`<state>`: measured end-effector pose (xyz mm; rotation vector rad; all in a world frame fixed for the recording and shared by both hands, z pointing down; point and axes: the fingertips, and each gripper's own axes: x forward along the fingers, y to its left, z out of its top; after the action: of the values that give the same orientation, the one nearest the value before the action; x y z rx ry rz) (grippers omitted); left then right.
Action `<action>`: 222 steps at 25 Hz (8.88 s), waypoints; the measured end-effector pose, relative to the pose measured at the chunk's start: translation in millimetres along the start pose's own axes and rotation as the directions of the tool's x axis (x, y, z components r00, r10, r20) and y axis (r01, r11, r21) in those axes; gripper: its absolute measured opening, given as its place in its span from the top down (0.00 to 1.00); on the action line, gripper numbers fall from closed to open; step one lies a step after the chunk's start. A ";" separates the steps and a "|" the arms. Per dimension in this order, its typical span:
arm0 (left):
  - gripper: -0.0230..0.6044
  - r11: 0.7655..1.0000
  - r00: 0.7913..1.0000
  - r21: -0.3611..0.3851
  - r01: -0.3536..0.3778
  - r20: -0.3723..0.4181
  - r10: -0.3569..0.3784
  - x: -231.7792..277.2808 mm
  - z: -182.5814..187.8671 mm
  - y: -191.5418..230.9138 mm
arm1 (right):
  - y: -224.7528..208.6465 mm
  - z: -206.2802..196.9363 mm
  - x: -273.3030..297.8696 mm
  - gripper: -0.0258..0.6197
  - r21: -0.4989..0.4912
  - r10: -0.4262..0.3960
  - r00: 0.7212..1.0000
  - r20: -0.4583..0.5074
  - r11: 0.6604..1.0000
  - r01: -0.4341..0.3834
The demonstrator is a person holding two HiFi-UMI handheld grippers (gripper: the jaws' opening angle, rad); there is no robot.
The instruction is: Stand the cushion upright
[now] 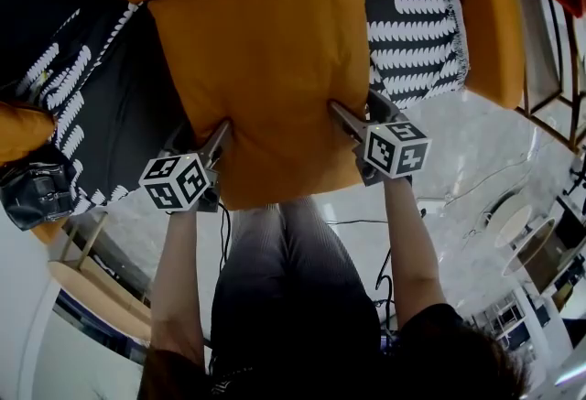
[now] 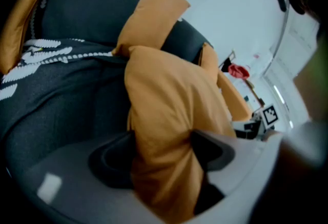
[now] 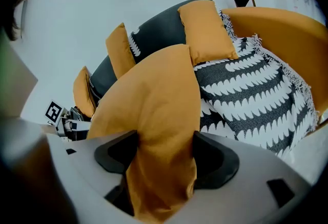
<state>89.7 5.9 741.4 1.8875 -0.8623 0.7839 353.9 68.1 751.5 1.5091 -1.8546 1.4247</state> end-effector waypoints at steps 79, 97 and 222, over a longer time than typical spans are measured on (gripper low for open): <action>0.68 0.967 0.748 -0.017 -0.254 0.631 0.208 -403.6 259.8 168.2 | 462.3 272.1 0.8 0.82 -0.439 0.255 0.936 0.243 0.889 -0.129; 0.68 0.957 0.695 -0.018 -0.289 0.684 0.223 -394.1 330.9 235.9 | 495.1 328.2 67.0 0.82 -0.412 0.253 0.915 0.316 0.905 -0.108; 0.93 0.957 0.771 -0.080 -0.279 0.576 0.273 -386.1 277.4 208.4 | 493.5 289.0 34.4 0.97 -0.340 0.179 0.923 0.342 0.939 -0.056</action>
<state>-247.1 -222.7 419.3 2.0683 -1.5516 0.3574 -4.7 -233.5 421.9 1.5925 -2.3039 0.8543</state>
